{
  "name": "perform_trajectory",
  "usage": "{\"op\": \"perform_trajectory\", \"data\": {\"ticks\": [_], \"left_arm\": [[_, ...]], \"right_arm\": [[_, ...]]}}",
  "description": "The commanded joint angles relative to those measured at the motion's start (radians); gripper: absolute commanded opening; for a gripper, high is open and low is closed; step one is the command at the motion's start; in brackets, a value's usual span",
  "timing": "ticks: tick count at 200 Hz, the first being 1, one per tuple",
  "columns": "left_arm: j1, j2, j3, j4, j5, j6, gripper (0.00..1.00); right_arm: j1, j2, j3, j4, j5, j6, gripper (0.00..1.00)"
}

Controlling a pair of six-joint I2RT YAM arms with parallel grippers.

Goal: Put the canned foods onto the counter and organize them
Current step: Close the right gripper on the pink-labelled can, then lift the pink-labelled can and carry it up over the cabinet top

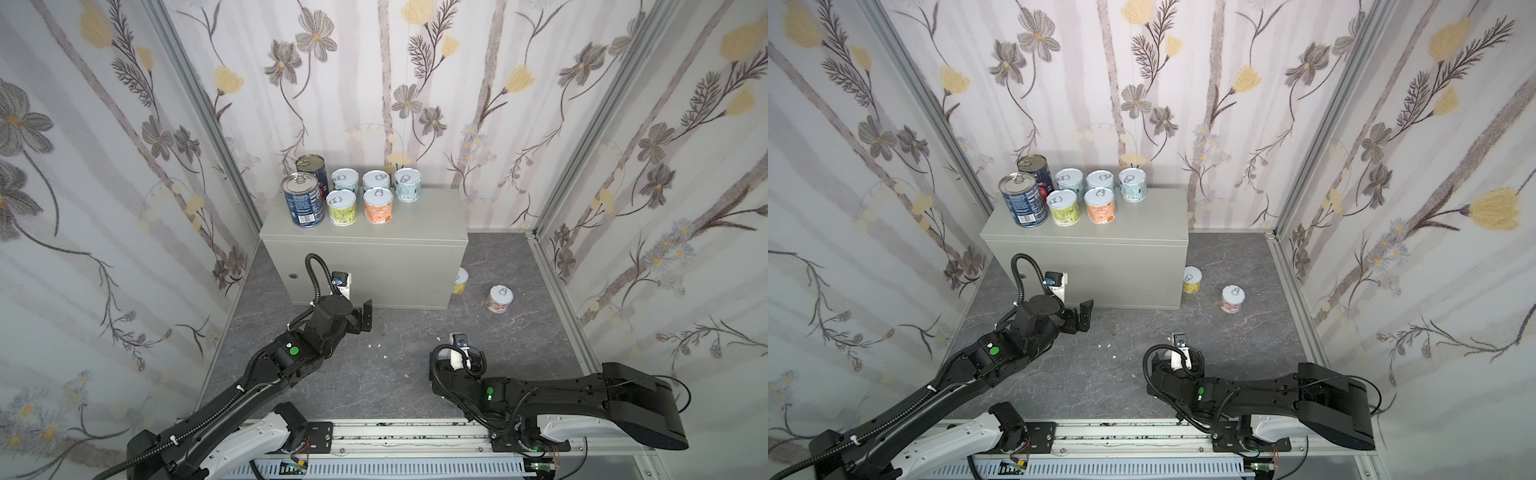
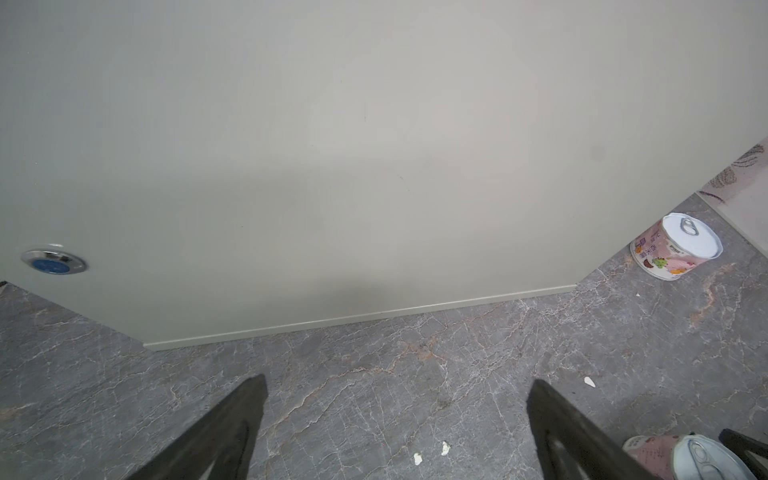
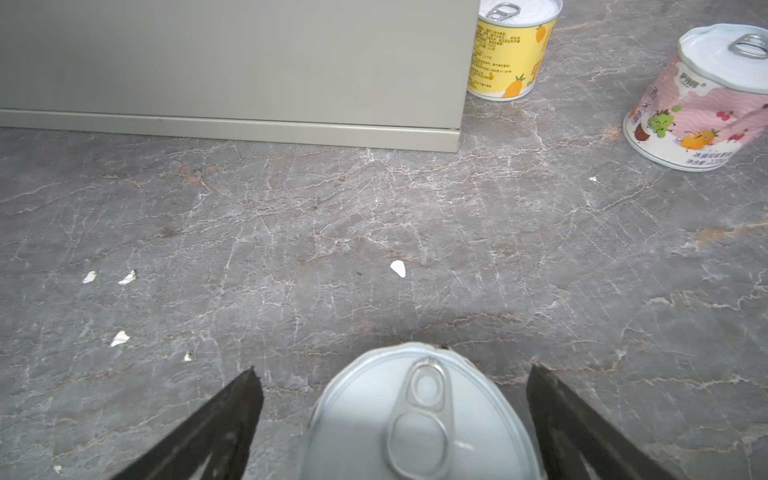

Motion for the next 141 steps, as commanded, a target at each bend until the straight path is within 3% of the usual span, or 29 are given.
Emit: {"op": "perform_trajectory", "data": {"ticks": [1,32,70,141], "left_arm": [[0.001,0.007,0.027,0.023,-0.007,-0.017,1.00],[0.001,0.021,0.079,0.006,-0.017,-0.028,1.00],[-0.001,0.033,0.084,-0.001,-0.003,-0.064,1.00],[-0.008,0.036,0.085,-0.018,-0.005,-0.085,1.00]], "right_arm": [[0.000,-0.020,-0.027,0.027,0.061,0.055,1.00],[-0.017,-0.057,-0.025,0.019,0.093,0.021,1.00],[-0.053,-0.025,-0.066,0.080,0.046,0.030,1.00],[-0.101,0.125,-0.009,0.253,-0.038,-0.147,1.00]]}}
